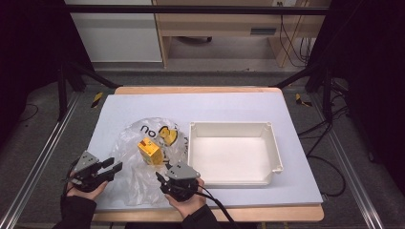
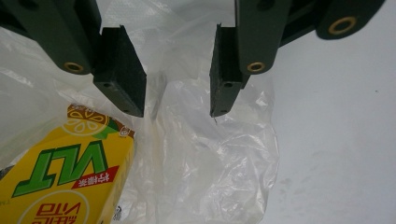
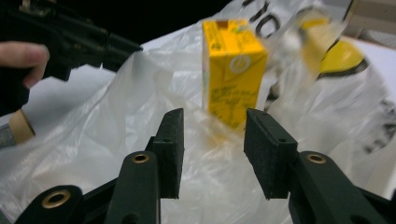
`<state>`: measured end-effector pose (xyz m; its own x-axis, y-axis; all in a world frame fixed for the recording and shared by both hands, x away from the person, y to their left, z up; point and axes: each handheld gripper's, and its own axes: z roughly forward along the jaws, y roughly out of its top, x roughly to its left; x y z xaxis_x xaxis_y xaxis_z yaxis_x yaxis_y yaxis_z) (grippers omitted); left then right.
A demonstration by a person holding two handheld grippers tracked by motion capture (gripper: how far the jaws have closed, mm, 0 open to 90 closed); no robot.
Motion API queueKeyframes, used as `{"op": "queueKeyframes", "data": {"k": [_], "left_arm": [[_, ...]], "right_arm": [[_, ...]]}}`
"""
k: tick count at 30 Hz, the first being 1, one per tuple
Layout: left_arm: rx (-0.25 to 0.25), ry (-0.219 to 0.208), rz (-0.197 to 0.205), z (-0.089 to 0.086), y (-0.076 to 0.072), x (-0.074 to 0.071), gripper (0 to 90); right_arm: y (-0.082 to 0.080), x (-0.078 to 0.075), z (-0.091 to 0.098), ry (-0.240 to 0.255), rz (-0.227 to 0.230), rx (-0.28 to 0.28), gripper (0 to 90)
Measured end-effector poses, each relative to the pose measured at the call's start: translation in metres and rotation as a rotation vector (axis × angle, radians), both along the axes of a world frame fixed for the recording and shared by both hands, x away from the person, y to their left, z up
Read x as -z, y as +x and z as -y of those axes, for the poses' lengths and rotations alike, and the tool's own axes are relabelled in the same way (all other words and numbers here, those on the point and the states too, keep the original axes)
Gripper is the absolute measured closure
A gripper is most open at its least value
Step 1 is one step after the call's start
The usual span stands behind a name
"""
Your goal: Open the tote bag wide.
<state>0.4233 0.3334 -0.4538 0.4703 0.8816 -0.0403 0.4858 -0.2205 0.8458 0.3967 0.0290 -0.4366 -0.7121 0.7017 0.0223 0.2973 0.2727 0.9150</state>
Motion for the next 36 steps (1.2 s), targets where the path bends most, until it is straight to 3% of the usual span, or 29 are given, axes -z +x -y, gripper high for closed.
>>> {"op": "queueKeyframes", "data": {"k": [6,14,36], "left_arm": [[-0.004,-0.008,0.004,-0.001,-0.002,-0.001,55.2],[0.004,-0.012,0.019,-0.001,-0.003,-0.002,53.7],[-0.001,-0.006,0.010,-0.003,-0.004,-0.003,55.3]], "right_arm": [[0.009,-0.022,0.006,0.005,0.018,0.019,55.8],[0.023,-0.040,0.005,0.000,0.022,0.029,52.7],[0.054,-0.062,-0.018,-0.048,0.013,0.011,50.6]]}}
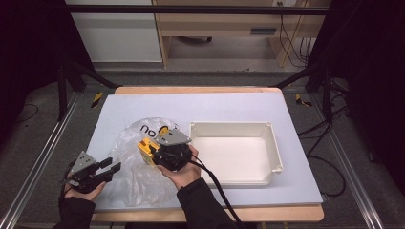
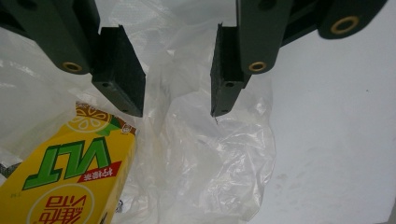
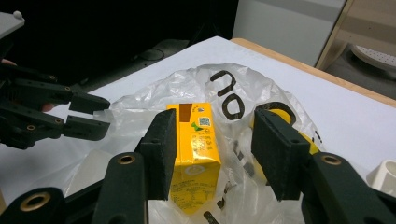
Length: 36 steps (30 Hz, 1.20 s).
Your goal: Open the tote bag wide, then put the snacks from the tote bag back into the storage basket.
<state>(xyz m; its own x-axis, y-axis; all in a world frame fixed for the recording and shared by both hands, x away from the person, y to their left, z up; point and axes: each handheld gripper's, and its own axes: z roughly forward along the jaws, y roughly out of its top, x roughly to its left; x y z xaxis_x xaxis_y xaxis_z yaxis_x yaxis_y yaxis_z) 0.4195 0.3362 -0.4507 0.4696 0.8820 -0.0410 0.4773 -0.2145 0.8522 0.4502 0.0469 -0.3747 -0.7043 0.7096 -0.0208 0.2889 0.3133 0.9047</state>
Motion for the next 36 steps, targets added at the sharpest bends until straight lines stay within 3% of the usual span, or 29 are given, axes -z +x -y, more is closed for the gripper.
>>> {"op": "queueKeyframes", "data": {"k": [17,36], "left_arm": [[0.003,0.010,-0.014,-0.001,0.003,0.003,56.8],[0.003,0.014,-0.019,-0.001,0.004,0.003,57.2]], "right_arm": [[0.016,0.007,-0.033,-0.068,-0.043,-0.028,49.4],[0.028,0.020,-0.043,-0.128,-0.095,-0.033,49.1]]}}
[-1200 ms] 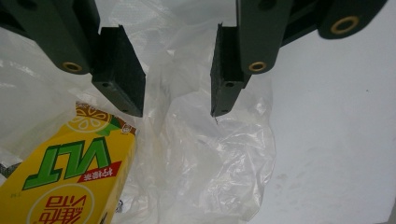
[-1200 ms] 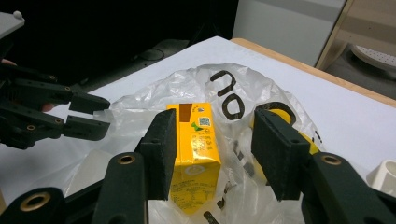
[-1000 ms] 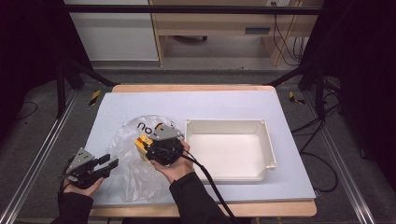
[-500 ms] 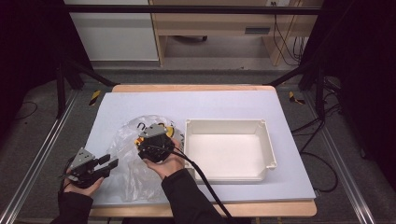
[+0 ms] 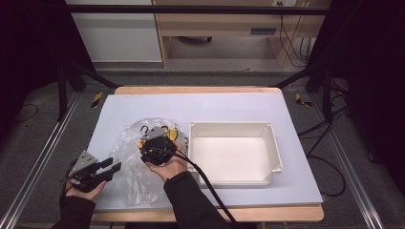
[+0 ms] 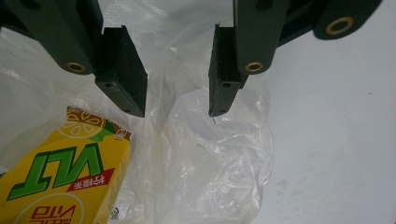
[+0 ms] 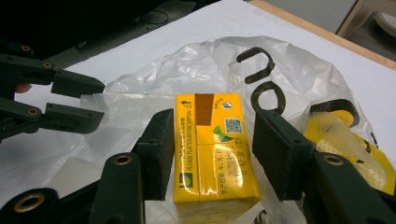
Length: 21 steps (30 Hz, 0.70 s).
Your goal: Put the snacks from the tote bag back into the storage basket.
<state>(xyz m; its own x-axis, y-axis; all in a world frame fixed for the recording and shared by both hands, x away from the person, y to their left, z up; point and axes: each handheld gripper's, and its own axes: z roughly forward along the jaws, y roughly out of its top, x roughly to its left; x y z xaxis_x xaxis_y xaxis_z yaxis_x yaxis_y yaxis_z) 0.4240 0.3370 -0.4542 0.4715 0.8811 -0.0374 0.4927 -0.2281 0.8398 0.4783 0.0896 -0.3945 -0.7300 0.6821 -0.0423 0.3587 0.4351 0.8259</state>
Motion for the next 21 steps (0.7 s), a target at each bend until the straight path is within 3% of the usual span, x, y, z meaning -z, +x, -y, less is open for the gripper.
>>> {"op": "queueKeyframes", "data": {"k": [5,9,21], "left_arm": [[-0.001,0.002,0.000,0.0002,-0.0004,-0.0002,57.1],[-0.001,0.007,0.001,0.0007,-0.0002,-0.0003,57.1],[0.003,0.016,-0.005,0.0028,0.0004,0.0002,56.9]], "right_arm": [[0.0009,0.0021,-0.0011,-0.006,-0.011,-0.002,49.6],[0.0003,0.0047,-0.0035,-0.038,-0.009,-0.003,50.3],[-0.0004,0.0028,-0.0030,-0.020,0.002,-0.005,50.2]]}}
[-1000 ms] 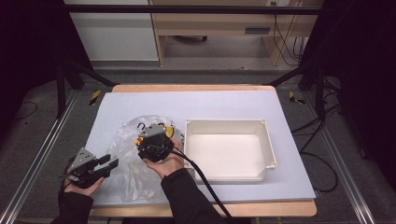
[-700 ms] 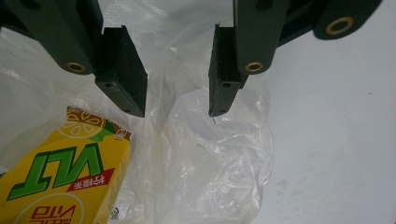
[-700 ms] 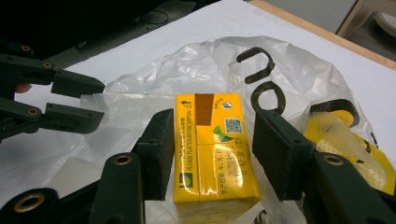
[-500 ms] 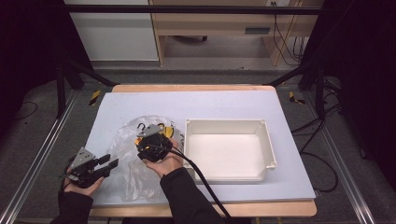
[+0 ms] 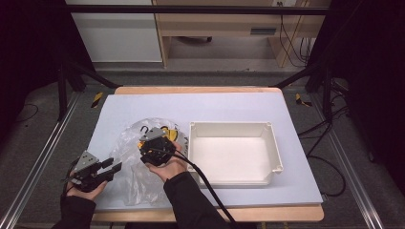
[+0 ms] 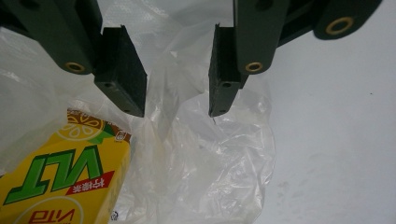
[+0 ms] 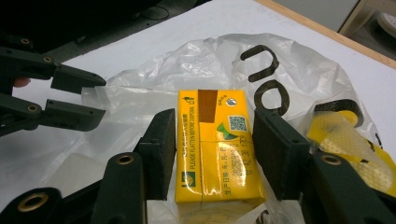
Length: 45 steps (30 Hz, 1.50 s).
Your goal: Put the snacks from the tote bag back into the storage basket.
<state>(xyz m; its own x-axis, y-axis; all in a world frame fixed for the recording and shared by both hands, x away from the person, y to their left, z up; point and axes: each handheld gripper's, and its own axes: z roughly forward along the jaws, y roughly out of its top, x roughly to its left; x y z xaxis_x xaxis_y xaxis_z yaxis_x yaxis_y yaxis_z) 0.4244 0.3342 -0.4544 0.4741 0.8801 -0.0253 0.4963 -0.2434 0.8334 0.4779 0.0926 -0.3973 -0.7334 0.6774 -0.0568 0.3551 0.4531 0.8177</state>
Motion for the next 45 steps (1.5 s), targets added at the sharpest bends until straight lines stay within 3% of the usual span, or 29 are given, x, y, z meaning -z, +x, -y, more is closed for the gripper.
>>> {"op": "queueKeyframes", "data": {"k": [6,9,12,28,35,37,45], "left_arm": [[0.000,-0.001,0.001,0.001,0.001,0.000,57.1],[0.001,0.000,0.000,0.001,0.001,0.000,57.1],[0.001,0.000,0.000,0.001,0.001,0.000,57.1],[0.003,0.007,-0.005,0.001,0.002,0.001,57.3],[0.008,0.008,-0.004,0.002,0.002,0.001,57.3],[0.008,0.008,-0.004,0.001,0.002,0.001,57.4],[0.007,0.013,-0.004,0.001,0.002,0.001,57.5]], "right_arm": [[0.002,0.004,-0.002,-0.026,-0.003,-0.007,49.3],[0.005,0.007,-0.001,-0.029,-0.021,-0.010,44.6],[0.006,0.011,-0.002,-0.047,-0.040,-0.009,46.3],[0.008,0.012,-0.001,-0.045,-0.050,-0.015,48.7],[0.012,0.015,-0.003,-0.032,-0.091,-0.016,46.0],[0.012,0.016,-0.004,-0.048,-0.071,-0.017,48.3],[0.011,0.015,-0.004,-0.058,-0.067,-0.015,50.0]]}}
